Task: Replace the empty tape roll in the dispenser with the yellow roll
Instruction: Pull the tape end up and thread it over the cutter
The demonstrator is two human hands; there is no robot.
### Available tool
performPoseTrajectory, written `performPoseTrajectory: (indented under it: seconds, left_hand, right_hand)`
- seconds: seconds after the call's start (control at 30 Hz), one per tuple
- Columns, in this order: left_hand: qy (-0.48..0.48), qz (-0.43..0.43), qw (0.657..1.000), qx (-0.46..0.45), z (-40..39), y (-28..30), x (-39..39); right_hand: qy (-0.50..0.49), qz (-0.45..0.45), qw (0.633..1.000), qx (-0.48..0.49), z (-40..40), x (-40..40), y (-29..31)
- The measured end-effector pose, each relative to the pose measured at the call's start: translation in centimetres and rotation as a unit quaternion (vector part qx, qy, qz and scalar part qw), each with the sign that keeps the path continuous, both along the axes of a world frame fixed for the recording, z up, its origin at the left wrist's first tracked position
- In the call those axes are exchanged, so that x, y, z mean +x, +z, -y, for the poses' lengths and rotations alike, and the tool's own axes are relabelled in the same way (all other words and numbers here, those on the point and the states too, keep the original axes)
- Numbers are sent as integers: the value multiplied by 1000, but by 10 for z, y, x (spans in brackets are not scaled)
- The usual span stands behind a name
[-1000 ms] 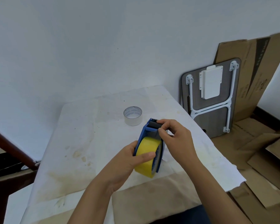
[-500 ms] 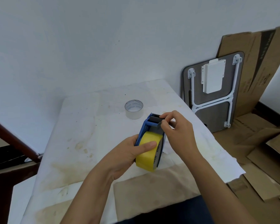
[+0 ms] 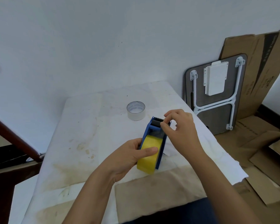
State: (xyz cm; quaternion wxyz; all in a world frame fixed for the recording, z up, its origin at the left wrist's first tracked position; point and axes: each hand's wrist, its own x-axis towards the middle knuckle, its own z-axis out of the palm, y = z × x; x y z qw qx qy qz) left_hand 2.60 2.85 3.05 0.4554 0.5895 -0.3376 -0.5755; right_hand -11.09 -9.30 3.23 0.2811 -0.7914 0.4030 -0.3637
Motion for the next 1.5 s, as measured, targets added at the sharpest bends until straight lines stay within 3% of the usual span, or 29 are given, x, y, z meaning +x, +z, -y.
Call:
performPoseTrajectory:
  seconds: [0.4, 0.63, 1.0, 1.33, 1.5]
  left_hand:
    - [21, -3, 1000, -11, -1, -1, 3]
    - [23, 4, 1000, -19, -2, 1, 3]
    - [18, 8, 999, -26, -7, 1, 12]
    - [-17, 4, 1000, -26, -7, 3, 12]
    - [41, -35, 998, -43, -5, 0, 5]
  right_hand:
    - [61, -117, 990, 46, 9, -4, 20]
    - [68, -178, 981, -28, 11, -4, 22]
    - [122, -106, 986, 40, 12, -6, 32]
    - [59, -37, 995, 68, 13, 4, 34]
    - [85, -28, 988, 122, 14, -3, 32]
